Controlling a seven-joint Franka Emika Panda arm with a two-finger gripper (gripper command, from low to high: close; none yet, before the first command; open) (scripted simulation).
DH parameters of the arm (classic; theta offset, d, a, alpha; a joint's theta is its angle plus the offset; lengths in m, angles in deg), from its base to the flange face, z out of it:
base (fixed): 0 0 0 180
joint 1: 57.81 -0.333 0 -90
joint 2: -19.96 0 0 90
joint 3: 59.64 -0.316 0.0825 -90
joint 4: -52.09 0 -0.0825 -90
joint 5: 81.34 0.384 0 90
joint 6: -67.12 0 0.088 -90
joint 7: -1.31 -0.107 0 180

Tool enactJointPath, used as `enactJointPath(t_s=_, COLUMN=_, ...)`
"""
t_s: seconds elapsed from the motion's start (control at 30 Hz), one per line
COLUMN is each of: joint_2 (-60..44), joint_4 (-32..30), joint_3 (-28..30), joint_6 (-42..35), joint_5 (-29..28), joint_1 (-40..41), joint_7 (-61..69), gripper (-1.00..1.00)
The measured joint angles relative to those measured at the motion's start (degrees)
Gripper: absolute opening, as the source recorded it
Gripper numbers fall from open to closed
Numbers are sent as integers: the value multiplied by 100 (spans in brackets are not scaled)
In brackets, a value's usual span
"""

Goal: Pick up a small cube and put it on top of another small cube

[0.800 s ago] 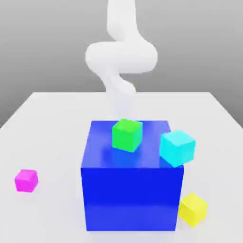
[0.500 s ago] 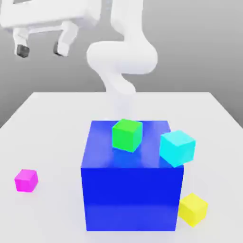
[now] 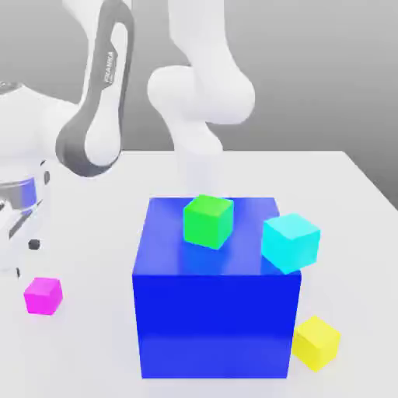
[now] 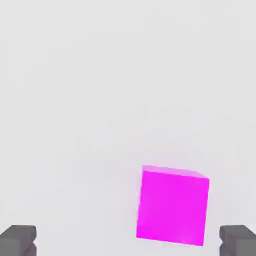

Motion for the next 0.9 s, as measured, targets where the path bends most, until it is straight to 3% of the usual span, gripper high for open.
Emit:
enactJointPath(t_s=0.13, joint_2=-830, joint_4=135, joint_3=-342, joint_6=651, joint_5=346, joint_1=290, joint_7=212, gripper=0)
enactJointPath(t_s=0.17, joint_2=-990, joint_4=166, joint_3=-410, joint_6=780, joint_5=386, joint_1=349, joint_7=245, gripper=-100)
enactJointPath(t_s=0.43, joint_2=-871, joint_4=141, joint_3=-379, joint_6=694, joint_5=333, joint_1=329, joint_7=199, gripper=-100)
enactJointPath(t_s=0.6, joint_2=100, joint_4=-45, joint_3=-134, joint_6=-86, joint_5=-124, joint_1=161, joint_7=-129, gripper=-100)
enactJointPath(t_s=0.73, joint_2=929, joint_4=29, joint_3=-466, joint_6=-978, joint_5=-499, joint_1=-358, joint_7=-42, gripper=-100)
enactJointPath(t_s=0.9, joint_2=1955, joint_4=169, joint_3=-817, joint_6=-2143, joint_5=-523, joint_1=-981, joint_7=456, gripper=-100)
